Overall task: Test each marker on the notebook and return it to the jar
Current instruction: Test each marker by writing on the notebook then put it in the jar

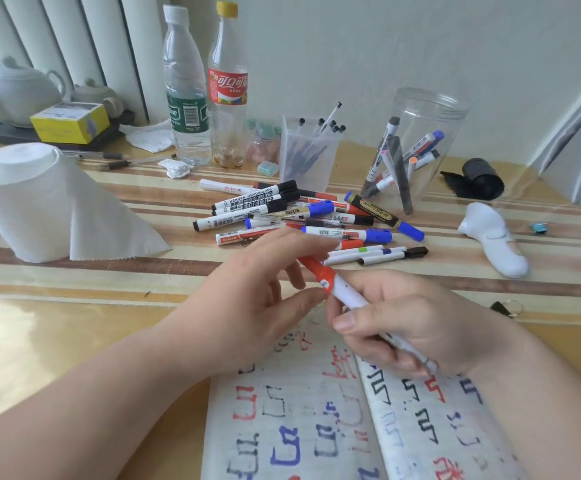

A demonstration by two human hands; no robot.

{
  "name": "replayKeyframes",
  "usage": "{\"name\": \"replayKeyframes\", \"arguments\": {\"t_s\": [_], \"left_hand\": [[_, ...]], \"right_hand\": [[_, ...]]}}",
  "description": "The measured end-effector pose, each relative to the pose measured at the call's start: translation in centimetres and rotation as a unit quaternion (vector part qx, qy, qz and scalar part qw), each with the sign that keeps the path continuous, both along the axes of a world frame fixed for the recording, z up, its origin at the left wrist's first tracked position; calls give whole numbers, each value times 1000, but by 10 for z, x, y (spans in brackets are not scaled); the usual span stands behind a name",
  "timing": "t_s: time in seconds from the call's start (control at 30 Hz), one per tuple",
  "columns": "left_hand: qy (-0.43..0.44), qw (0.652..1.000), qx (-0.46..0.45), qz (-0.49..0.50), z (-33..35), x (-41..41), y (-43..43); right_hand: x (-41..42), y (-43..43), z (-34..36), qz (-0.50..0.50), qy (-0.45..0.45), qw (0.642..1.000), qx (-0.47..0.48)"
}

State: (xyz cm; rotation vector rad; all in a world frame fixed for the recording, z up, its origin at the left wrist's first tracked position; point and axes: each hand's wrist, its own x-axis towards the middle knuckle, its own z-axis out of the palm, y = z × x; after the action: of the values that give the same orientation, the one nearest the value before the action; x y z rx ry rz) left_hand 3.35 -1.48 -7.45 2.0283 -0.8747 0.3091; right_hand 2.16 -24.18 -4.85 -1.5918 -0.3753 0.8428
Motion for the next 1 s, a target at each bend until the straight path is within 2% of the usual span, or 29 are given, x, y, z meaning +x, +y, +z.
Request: {"name": "replayKeyframes", "arguments": {"t_s": [0.1,0.17,0.27,0.43,0.57,0.7,0.83,1.0], "left_hand": [[16,1000,-21,12,-4,1,-1],[80,995,-63,5,-8,1,-1],[175,971,-159,-30,-8,2,-3],[207,931,-296,-46,1,0,-10],[201,928,-308,-58,1,-6,-17],[200,927,-312,-47,-2,-9,-11],[201,938,-284,0,-2,-6,-10],[200,939,-277,25,-2,-3,-9]], "right_hand": [[1,-4,-2,4,44,998,39],[2,-6,-1,1,65,995,69],[4,-10,1,-22,78,991,105],[4,-8,2,-40,68,992,101],[1,11,4,-68,122,970,198],[3,8,13,-116,215,915,320],[4,12,9,-181,241,888,348],[5,22,8,-298,198,866,350]]}}
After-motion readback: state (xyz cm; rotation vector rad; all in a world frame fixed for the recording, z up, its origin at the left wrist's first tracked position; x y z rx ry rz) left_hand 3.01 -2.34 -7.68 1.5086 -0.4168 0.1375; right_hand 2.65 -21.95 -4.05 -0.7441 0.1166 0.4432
